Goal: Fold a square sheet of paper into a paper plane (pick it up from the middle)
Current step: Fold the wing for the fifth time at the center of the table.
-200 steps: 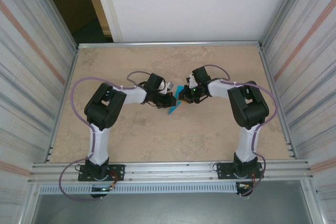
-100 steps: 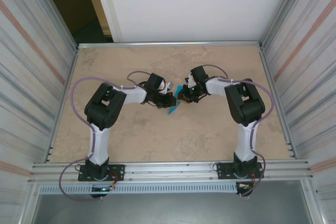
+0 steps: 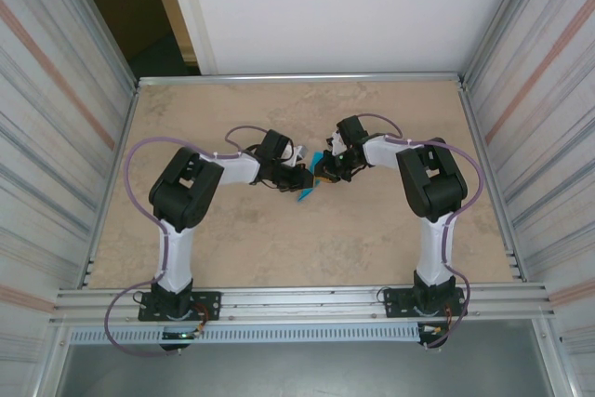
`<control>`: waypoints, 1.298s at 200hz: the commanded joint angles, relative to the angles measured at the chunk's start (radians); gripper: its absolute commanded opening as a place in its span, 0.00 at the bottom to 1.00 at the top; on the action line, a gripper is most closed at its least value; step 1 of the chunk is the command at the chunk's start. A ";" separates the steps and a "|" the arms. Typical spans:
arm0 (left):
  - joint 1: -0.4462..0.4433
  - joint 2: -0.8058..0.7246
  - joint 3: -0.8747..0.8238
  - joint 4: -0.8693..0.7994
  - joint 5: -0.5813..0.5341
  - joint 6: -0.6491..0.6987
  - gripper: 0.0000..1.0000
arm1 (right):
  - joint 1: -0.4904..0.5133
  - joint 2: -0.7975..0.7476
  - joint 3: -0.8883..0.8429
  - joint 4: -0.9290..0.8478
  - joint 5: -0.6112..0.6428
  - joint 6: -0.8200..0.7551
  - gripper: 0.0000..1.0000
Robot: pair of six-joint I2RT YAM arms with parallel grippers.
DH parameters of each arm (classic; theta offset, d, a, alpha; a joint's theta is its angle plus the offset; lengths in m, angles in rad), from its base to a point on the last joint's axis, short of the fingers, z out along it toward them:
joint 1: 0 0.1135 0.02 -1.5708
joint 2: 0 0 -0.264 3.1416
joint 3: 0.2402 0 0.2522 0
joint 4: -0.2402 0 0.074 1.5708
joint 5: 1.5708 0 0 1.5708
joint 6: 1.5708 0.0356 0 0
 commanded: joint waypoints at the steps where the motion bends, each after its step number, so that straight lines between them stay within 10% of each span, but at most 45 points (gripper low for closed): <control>1: -0.007 -0.007 -0.073 -0.143 -0.080 0.016 0.17 | -0.003 0.043 0.007 -0.067 0.040 -0.042 0.13; 182: 0.009 -0.278 -0.117 -0.161 -0.183 -0.037 0.36 | -0.002 0.054 0.009 -0.069 0.033 -0.051 0.13; 259: -0.014 -0.171 -0.075 -0.031 0.000 -0.078 0.16 | -0.001 0.059 0.008 -0.066 0.024 -0.048 0.12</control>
